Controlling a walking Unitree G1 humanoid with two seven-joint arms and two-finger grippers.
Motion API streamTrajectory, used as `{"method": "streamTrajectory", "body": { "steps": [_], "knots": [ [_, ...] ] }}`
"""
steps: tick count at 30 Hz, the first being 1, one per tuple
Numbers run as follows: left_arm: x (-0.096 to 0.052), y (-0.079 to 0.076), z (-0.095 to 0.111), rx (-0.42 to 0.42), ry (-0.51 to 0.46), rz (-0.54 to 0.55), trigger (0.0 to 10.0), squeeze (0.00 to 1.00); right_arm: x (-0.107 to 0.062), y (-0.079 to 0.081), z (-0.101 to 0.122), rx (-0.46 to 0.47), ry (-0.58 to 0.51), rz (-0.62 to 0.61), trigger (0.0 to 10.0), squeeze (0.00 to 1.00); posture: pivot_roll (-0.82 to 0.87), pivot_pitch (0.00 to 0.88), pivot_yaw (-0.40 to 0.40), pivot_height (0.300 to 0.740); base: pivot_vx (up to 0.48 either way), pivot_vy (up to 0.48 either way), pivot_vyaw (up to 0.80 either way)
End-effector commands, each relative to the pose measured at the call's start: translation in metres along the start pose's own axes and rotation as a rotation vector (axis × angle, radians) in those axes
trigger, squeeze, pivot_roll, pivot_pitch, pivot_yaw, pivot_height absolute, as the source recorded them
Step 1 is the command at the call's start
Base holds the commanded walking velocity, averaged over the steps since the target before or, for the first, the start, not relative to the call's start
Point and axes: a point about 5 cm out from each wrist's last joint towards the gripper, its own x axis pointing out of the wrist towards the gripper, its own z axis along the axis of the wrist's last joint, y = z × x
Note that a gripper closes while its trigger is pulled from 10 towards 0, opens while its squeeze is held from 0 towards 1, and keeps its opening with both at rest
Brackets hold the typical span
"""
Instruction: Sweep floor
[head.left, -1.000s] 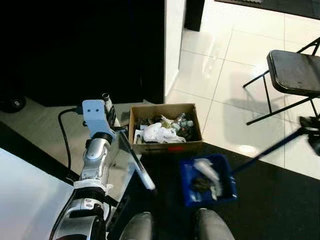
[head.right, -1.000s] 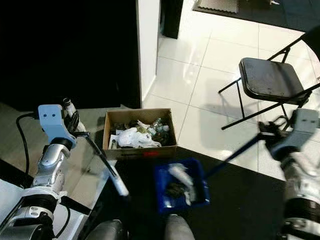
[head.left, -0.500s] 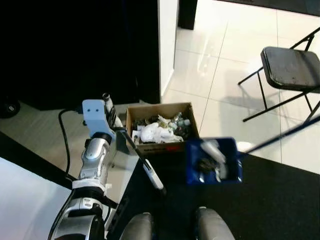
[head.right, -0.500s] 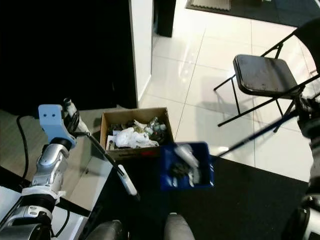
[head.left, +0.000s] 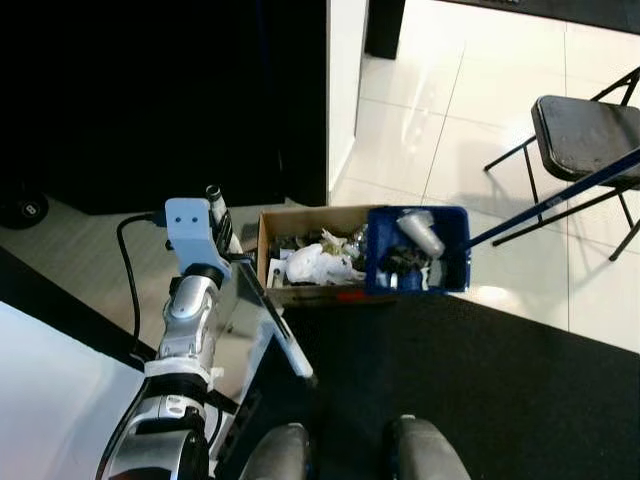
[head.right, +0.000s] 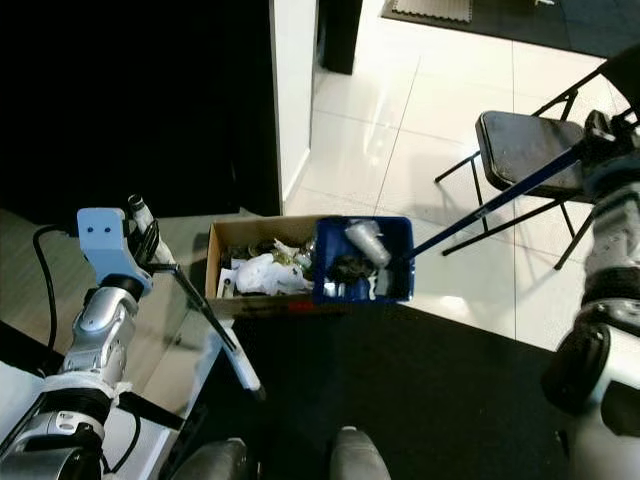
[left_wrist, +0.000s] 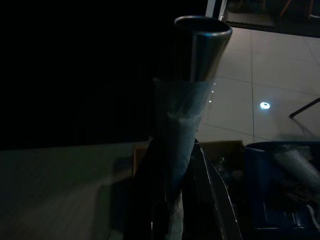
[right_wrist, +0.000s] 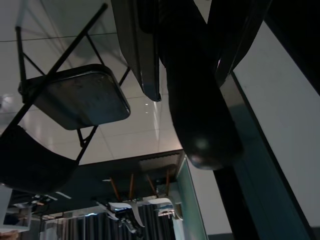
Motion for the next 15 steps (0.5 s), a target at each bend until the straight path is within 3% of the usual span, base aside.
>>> {"method": "streamTrajectory", "body": {
  "steps": [1,10,15],
  "knots": [
    [0.001,0.002,0.008,0.015,-0.037,-0.009,10.0,0.00,0.006,0.009,0.010,0.017,-0.052,0.007,10.0,0.00,0.02,0.061,-0.013,0.740,0.000,0.000,0.00],
    [0.004,-0.007,0.025,0.001,-0.099,-0.065,10.0,0.00,0.019,0.032,0.023,0.037,-0.085,-0.023,10.0,0.00,0.04,0.131,-0.028,0.740,0.000,0.000,0.00],
    [0.003,-0.008,0.029,0.007,-0.116,-0.085,10.0,0.00,0.022,0.036,0.029,0.034,-0.100,-0.031,10.0,0.00,0.05,0.153,-0.031,0.740,0.000,0.000,0.00]
  ]
}}
